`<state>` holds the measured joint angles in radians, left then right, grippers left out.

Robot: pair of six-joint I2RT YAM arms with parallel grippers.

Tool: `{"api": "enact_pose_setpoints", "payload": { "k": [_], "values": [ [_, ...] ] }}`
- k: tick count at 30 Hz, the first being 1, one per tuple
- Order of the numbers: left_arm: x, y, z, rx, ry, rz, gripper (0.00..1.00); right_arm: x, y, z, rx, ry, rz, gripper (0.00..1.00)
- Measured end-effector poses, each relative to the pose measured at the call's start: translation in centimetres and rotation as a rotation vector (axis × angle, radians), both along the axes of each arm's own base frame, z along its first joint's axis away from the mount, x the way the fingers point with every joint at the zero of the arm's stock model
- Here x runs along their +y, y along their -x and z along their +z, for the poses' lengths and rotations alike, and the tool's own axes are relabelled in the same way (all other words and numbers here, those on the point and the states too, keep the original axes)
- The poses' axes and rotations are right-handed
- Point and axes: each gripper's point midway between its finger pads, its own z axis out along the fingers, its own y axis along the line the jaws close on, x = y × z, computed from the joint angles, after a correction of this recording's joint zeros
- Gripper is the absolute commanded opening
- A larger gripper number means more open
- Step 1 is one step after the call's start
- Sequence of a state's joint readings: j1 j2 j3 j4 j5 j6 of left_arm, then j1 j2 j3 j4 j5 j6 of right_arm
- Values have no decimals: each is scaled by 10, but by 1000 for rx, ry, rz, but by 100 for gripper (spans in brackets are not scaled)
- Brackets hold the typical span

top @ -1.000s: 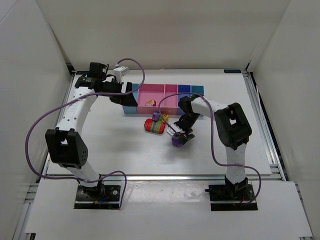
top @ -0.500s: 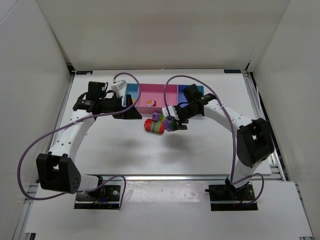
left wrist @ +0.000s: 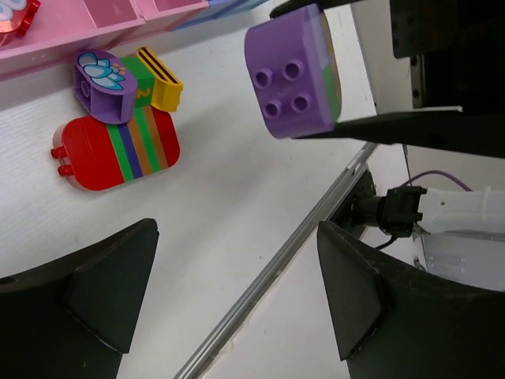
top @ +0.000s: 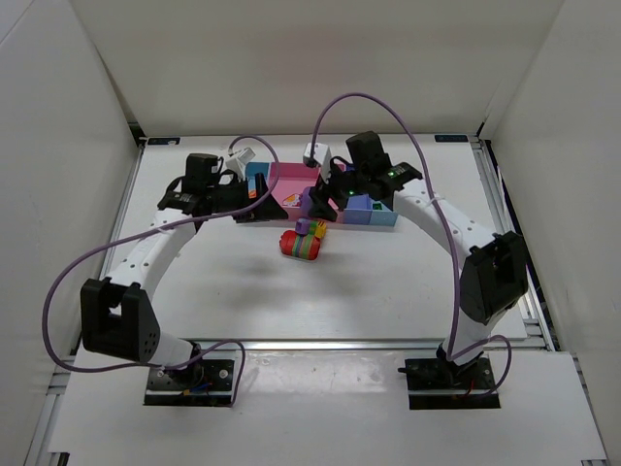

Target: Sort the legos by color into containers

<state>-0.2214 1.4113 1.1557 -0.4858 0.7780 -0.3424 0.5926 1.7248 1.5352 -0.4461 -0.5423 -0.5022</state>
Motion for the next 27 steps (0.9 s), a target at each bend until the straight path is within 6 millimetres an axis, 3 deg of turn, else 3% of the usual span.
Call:
{"api": "enact_pose_setpoints", "payload": {
  "k": [14,27],
  "values": [
    [-14,-17,9,-9,89,-6,89,28,19,6,28,-32,12,0],
    [-25,-19,15,14,175,-61,82,33,19,12,24,-62,16,0]
  ]
}}
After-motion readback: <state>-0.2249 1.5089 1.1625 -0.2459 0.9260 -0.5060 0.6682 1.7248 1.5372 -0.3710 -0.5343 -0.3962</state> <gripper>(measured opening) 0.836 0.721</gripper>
